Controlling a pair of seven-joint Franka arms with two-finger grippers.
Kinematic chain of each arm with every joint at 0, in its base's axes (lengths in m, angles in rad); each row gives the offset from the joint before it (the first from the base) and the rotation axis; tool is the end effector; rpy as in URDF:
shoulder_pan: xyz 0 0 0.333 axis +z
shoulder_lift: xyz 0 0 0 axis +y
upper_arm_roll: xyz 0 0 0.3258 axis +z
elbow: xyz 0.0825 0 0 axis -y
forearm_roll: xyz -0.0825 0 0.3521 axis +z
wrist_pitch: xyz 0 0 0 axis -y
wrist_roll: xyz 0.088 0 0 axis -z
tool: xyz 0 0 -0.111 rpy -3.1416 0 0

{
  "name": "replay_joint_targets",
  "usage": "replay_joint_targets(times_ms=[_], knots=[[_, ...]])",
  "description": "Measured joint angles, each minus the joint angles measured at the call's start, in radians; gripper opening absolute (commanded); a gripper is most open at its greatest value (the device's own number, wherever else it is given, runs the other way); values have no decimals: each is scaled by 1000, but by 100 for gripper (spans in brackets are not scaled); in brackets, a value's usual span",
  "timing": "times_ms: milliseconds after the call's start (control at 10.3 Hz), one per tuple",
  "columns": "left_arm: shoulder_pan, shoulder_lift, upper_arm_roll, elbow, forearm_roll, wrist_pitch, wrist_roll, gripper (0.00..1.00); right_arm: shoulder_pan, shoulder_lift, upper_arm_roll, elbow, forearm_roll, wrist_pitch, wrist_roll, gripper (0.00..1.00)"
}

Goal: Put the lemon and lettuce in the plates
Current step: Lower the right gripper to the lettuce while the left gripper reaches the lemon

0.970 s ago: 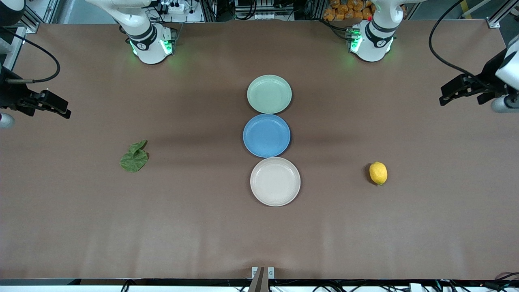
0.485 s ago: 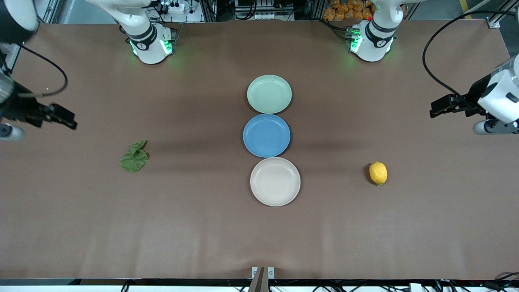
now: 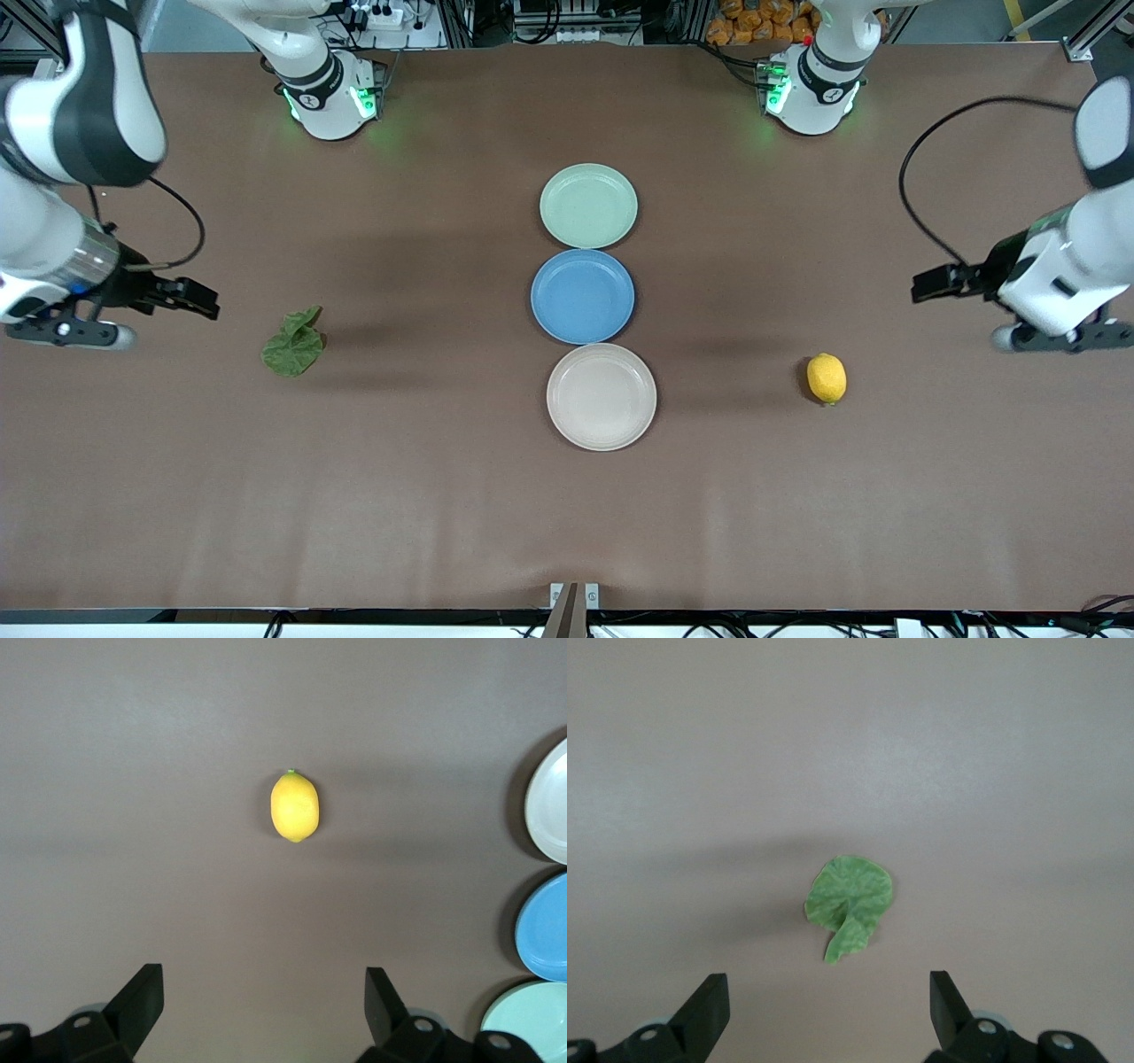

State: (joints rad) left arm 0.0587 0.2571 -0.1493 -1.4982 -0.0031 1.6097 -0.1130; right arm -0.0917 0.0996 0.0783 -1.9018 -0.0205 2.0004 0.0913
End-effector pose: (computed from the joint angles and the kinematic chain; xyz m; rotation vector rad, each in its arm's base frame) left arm 0.5927 -0.0441 0.5225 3.1066 0.0386 -0.2275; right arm 0.5567 -0.0100 0.4661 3.1271 -0.1511 -0.0004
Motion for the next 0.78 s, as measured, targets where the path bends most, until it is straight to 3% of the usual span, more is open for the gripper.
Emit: replay_joint_targets(times_ms=[291, 485, 776], knots=[[0, 50, 1, -81, 0, 111, 0, 100, -6, 51, 0, -193, 0, 245, 0, 100], [2, 63, 1, -178, 0, 214, 0, 100, -10, 110, -1, -239, 0, 358, 0, 100], [3, 80, 3, -236, 0, 281, 0, 100, -16, 200, -2, -295, 0, 534, 0, 100]])
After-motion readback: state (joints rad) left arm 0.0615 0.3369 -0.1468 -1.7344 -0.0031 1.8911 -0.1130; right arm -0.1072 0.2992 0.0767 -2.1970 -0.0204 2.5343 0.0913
